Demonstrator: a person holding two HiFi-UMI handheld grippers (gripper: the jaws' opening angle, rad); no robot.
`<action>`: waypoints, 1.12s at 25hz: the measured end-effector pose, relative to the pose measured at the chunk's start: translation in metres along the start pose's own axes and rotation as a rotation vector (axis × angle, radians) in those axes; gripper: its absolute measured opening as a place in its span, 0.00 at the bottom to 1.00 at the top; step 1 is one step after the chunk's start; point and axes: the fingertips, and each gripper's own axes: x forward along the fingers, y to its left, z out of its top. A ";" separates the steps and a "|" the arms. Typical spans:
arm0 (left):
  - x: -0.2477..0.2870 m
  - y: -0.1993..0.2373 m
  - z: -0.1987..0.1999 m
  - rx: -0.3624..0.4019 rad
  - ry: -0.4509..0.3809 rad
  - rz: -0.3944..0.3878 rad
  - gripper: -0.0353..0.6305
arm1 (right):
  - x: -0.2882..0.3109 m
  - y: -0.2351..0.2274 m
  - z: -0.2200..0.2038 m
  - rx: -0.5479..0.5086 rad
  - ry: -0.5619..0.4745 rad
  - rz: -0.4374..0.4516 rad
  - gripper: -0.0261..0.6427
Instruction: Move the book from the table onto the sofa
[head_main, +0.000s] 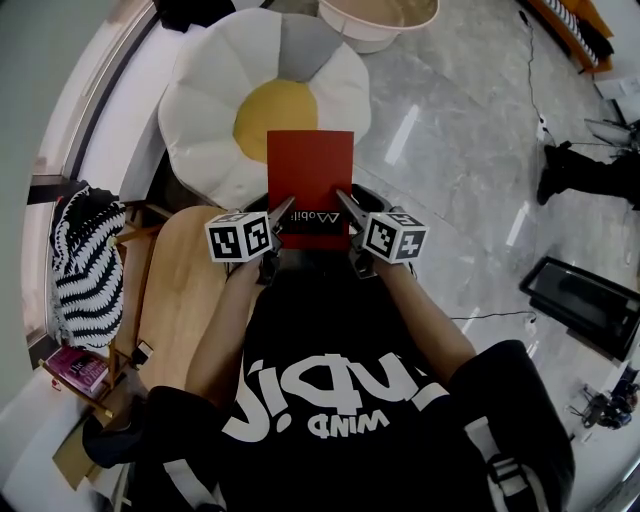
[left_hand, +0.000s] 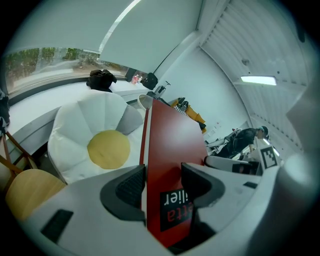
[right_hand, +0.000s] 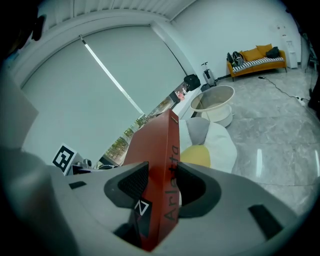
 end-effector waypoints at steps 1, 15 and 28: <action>0.001 0.001 0.003 -0.003 0.000 0.000 0.41 | 0.002 0.000 0.003 0.000 0.000 0.000 0.30; 0.040 0.008 0.064 -0.057 -0.046 0.034 0.41 | 0.047 -0.022 0.072 -0.028 0.025 0.045 0.29; 0.095 0.011 0.123 -0.146 -0.087 0.101 0.41 | 0.099 -0.061 0.141 -0.059 0.109 0.113 0.28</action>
